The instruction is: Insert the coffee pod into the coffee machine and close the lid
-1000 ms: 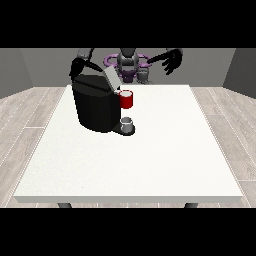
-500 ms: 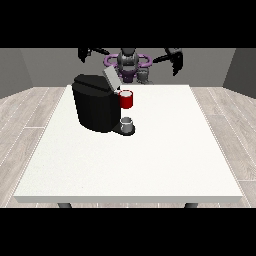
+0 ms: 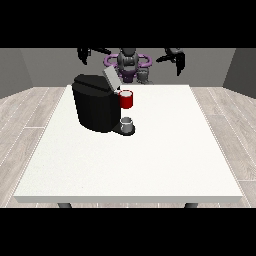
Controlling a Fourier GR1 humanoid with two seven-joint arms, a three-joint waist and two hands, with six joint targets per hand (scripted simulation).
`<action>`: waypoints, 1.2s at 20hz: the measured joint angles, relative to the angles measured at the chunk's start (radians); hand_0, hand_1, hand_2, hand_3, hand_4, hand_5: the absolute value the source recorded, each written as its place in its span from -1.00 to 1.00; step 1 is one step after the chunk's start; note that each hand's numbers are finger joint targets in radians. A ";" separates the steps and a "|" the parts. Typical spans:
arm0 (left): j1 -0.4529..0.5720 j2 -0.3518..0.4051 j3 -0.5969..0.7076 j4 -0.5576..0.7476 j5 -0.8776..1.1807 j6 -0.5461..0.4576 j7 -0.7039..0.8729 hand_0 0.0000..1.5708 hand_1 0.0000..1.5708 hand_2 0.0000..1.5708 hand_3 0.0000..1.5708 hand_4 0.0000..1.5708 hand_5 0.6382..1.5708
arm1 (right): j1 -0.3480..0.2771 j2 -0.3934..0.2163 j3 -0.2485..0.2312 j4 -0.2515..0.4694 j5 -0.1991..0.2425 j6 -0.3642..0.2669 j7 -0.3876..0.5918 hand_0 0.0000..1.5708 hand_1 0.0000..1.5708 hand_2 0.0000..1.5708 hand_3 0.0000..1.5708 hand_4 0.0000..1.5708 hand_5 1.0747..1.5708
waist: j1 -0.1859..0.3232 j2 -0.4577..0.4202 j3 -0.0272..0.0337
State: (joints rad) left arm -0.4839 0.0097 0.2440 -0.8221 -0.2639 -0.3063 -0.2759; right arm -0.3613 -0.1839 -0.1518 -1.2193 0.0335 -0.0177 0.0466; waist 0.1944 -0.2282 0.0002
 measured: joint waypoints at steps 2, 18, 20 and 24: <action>0.009 -0.003 -0.023 -0.036 0.031 0.005 0.024 -1.00 -1.00 -1.00 -1.00 -0.53 1.00 | -0.026 -0.002 -0.021 0.027 -0.027 0.010 0.013 -1.00 -1.00 -1.00 -1.00 -0.76 1.00 | 0.007 0.016 0.0001; 0.154 0.026 -0.100 -0.390 0.128 0.027 0.131 -1.00 -1.00 -1.00 -1.00 -0.57 1.00 | -0.209 0.003 -0.035 0.173 -0.085 0.026 0.038 -1.00 -1.00 -1.00 -1.00 -1.00 1.00 | 0.009 0.169 0.0001; 0.180 0.029 -0.109 -0.438 0.137 0.021 0.144 -1.00 -1.00 -1.00 -1.00 -0.54 1.00 | -0.227 -0.015 -0.039 0.190 -0.089 0.044 0.037 -1.00 -1.00 -1.00 -1.00 -1.00 1.00 | 0.013 0.180 0.0001; 0.187 0.033 -0.113 -0.493 0.148 0.036 0.158 -1.00 -1.00 -1.00 -1.00 -0.52 1.00 | -0.264 0.008 -0.010 0.211 -0.067 0.030 0.009 -1.00 -1.00 -1.00 -1.00 -1.00 1.00 | 0.000 0.218 -0.0005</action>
State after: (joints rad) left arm -0.2970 0.0424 0.1312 -1.3148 -0.1157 -0.2701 -0.1180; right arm -0.6251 -0.1757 -0.1618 -1.0087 -0.0335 0.0126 0.0557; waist 0.1941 -0.0097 -0.0003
